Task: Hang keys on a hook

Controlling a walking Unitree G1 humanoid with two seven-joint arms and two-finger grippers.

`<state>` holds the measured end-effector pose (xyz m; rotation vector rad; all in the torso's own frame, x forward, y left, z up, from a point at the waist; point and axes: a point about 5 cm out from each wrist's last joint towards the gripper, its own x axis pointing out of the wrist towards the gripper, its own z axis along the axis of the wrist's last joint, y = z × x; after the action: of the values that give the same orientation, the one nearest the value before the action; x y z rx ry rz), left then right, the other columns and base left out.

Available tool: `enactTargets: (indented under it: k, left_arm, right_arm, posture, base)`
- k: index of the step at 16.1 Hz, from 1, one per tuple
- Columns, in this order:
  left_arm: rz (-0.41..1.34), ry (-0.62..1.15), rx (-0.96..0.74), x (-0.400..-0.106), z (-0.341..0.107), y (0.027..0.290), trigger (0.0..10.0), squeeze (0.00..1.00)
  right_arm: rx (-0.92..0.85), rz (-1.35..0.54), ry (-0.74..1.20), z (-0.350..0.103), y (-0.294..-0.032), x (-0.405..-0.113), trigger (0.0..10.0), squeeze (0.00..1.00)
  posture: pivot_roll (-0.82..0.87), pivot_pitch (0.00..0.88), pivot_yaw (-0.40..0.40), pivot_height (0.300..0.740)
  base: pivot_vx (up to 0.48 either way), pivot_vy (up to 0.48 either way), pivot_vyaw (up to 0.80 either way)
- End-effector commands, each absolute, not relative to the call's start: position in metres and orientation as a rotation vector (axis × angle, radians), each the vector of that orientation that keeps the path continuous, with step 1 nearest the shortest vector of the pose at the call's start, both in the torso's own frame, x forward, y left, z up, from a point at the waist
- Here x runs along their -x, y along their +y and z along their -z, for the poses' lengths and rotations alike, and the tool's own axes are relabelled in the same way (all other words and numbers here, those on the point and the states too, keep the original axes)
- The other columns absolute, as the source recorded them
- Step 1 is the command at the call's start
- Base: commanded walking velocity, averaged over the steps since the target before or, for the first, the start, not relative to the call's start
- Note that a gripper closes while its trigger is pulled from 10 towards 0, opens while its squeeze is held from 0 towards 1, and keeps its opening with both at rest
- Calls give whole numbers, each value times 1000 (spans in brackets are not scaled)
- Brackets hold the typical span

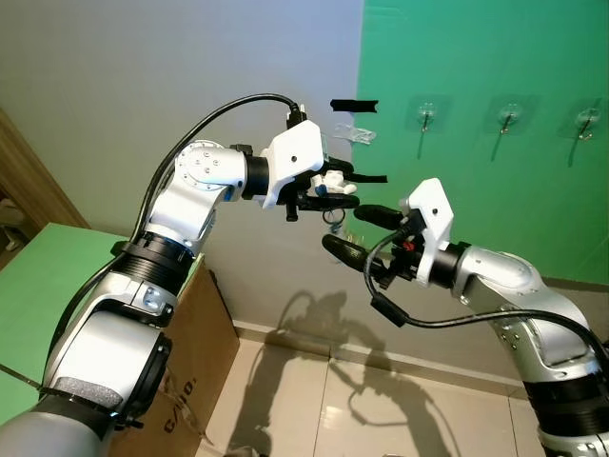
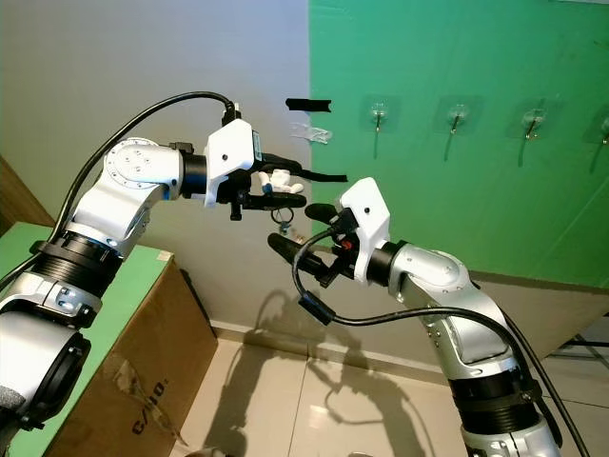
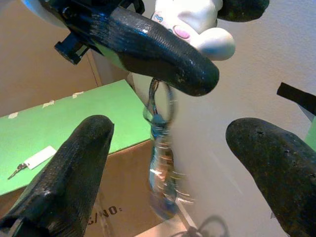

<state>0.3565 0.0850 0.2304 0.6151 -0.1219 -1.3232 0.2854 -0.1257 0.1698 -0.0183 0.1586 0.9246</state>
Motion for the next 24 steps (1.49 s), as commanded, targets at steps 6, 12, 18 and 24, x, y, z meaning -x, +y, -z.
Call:
enactTargets:
  k: [6, 12, 18, 24]
  left_arm:
    - [1338, -155, -633, -354, -237, 82, 10000, 0]
    - [1342, -158, -635, -354, -237, 80, 10000, 0]
    - [1343, -163, -631, -353, -238, 79, 10000, 0]
    - [1341, -167, -630, -354, -239, 79, 10000, 0]
  right_arm:
    - [39, -909, 111, -178, -124, -294, 10000, 0]
    - [24, -908, 98, -180, -122, -296, 10000, 0]
    - [20, -909, 91, -181, -123, -297, 0, 0]
    - [18, -914, 89, -181, -122, -297, 0, 0]
  posture:
    - [-185, 0, 85, 736]
    - [-186, 0, 86, 736]
    - [-187, 0, 83, 736]
    - [-187, 0, 83, 736]
  base:
    - [0, 0, 0]
    - [0, 0, 0]
    - [0, 0, 0]
    - [0, 0, 0]
